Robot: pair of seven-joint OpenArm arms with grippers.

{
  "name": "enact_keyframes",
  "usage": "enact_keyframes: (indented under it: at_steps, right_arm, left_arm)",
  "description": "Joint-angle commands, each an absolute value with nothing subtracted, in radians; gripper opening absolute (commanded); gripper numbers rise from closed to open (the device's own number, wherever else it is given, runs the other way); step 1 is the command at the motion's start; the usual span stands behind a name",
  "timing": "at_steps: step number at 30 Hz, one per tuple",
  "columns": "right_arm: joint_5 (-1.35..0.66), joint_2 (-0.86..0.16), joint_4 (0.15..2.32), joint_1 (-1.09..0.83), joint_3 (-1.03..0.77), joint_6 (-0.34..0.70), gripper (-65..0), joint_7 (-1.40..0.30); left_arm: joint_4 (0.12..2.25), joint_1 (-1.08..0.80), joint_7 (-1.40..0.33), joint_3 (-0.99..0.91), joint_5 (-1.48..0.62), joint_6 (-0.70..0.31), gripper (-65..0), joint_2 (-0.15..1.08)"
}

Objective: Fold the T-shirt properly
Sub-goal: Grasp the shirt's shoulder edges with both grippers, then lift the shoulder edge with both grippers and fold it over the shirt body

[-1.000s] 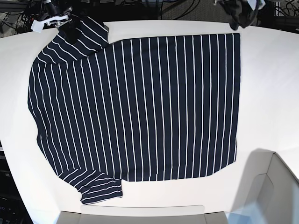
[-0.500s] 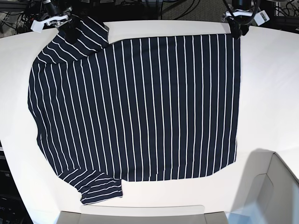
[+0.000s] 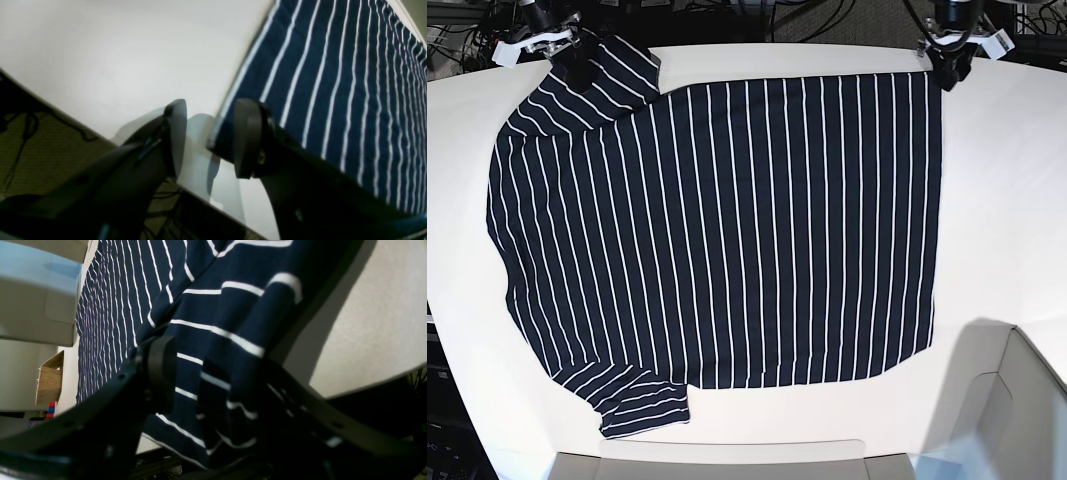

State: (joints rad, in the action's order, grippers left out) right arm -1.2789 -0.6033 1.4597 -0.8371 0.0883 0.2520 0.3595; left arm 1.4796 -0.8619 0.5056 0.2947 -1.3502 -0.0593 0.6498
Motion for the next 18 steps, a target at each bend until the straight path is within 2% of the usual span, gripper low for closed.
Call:
enact_keyframes:
  at_steps: [1,3,10,15,18]
  right_arm:
    - [-1.277,-0.613,1.455,-0.858,0.091,0.213,-37.6,0.323]
    - [-1.277,-0.613,1.455,-0.858,0.093,0.213,-37.6,0.323]
    - [-1.277,-0.613,1.458,-0.858,0.093,0.213,-37.6,0.323]
    - [-1.277,-0.613,1.461,-0.858,0.093,0.213,-37.6,0.323]
    - [-1.277,-0.613,1.461,-0.858,0.093,0.213,-37.6,0.323]
  left_arm:
    - [1.478,-0.877,0.449,0.298,-1.379,-0.068,-40.7,0.667]
    - [1.488,-0.875,0.395,0.291,-1.382,-0.116,-40.7,0.667]
    - [1.486,-0.803,0.186,0.298,-1.4,-0.17,-40.7,0.65]
    - [1.472,-0.791,0.137,0.3,-1.392,-0.173,-40.9,0.625]
    - [1.46,-0.794,0.137,0.3,-1.391,-0.174,-43.1,0.622]
